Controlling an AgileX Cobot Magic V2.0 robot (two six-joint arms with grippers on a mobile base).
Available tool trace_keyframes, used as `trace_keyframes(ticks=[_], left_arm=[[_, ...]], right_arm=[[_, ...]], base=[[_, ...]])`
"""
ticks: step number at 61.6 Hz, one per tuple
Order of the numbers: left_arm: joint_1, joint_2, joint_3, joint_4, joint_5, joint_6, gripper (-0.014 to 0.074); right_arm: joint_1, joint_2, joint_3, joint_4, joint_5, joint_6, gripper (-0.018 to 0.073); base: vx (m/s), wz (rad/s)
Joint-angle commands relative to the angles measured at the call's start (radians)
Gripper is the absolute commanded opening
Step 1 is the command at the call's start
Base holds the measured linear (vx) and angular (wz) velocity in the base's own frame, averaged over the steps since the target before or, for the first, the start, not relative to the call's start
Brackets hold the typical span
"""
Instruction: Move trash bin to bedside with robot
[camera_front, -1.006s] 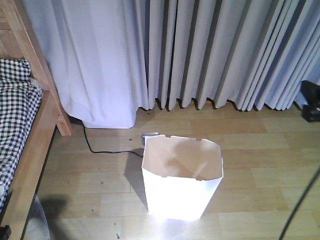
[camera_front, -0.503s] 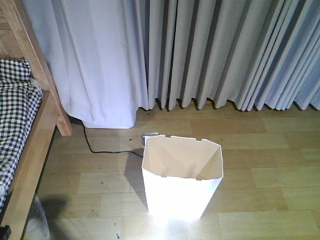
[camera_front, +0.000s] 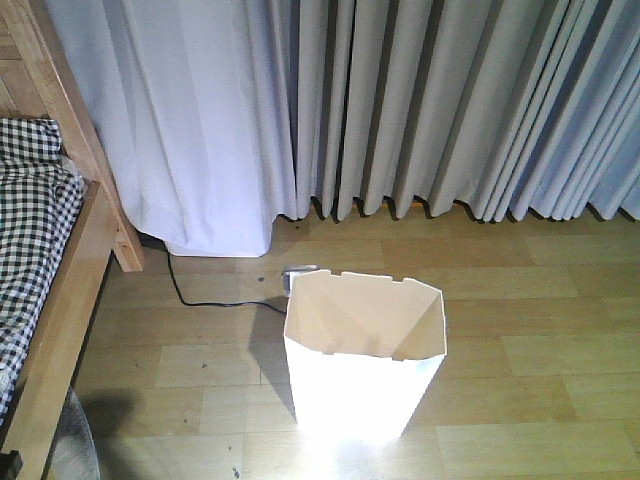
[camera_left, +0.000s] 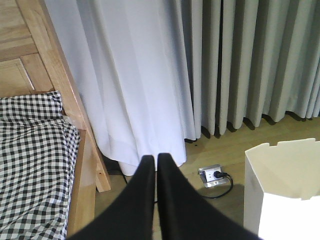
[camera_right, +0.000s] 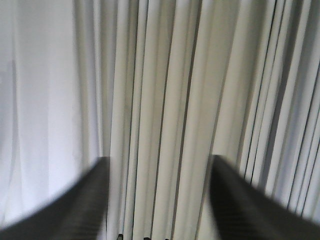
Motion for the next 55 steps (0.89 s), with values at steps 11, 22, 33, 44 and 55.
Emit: trace_keyframes(ticks=[11,22,33,44,55], left_arm=[[0.0,-0.02,0.018,0.0,-0.069,-0.005,-0.0007],[0.0,-0.02,0.018,0.0,-0.069,-0.005,-0.0007],[0.0,-0.02,0.018,0.0,-0.069,-0.005,-0.0007],[0.0,-0.02,0.018,0.0,-0.069,-0.005,-0.0007],[0.0,-0.02,0.018,0.0,-0.069,-0.005,-0.0007]], right_arm=[[-0.002,0.009,-0.028,0.017,-0.053,0.001,-0.001],[-0.002,0.009,-0.028,0.017,-0.053,0.001,-0.0008],[-0.002,0.009,-0.028,0.017,-0.053,0.001,-0.0008],[-0.002,-0.011,-0.025,-0.073,-0.031,0.023,-0.0008],[-0.002,-0.046,-0.025,-0.46,0.069,0.316,-0.0008]], base=[[0.0,0.0],[0.0,0.0],[0.0,0.0],[0.0,0.0],[0.0,0.0]])
